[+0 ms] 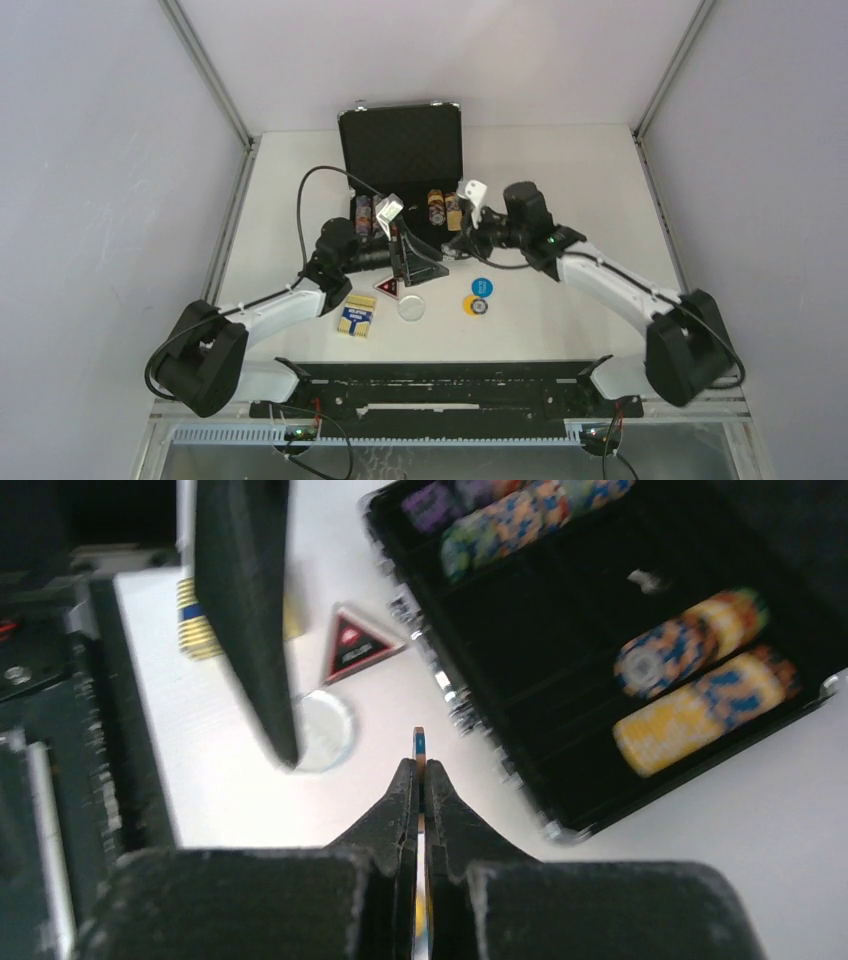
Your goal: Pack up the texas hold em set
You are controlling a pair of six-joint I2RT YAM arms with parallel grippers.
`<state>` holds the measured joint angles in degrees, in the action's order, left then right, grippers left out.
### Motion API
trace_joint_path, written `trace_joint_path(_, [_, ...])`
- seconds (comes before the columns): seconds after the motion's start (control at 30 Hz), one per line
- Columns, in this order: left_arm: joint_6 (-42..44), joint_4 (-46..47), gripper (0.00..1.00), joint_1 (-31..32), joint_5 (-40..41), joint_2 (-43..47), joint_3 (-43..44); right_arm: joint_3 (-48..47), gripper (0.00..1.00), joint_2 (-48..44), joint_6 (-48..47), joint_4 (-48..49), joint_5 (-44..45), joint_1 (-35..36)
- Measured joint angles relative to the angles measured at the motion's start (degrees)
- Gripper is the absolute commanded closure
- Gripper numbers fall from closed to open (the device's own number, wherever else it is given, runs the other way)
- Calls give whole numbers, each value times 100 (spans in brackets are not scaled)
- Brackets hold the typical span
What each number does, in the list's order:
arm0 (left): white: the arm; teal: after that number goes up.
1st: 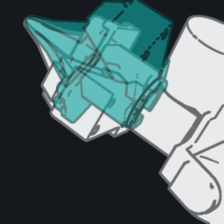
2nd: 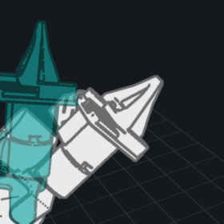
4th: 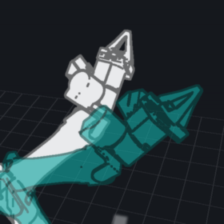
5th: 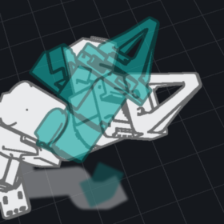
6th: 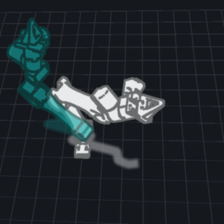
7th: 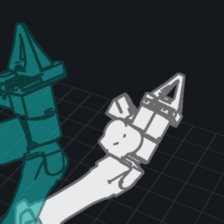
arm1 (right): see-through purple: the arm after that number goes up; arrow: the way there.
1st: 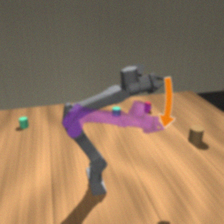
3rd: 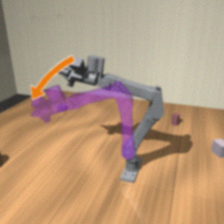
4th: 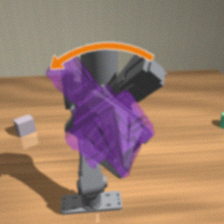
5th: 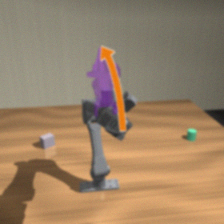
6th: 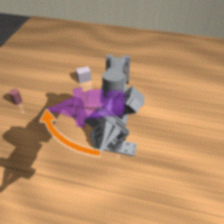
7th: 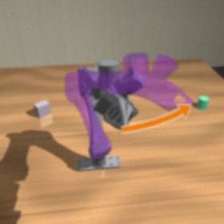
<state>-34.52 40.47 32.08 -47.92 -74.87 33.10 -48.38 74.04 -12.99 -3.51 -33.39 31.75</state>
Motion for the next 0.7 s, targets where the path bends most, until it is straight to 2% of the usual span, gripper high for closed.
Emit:
trace_joint_path(0.17, [46,-76,26,-66,138,24,0,-1554,96,1523,-732,-442,17,-133])
trace_joint_path(0.43, [297,-293,23,-356,560,472,-144,-3303,93,3451,-1589,-1351,251,-166])
trace_joint_path(0.7, [481,-520,23,-365,575,459,-144,-4540,93,4492,-2157,-2144,474,-229])
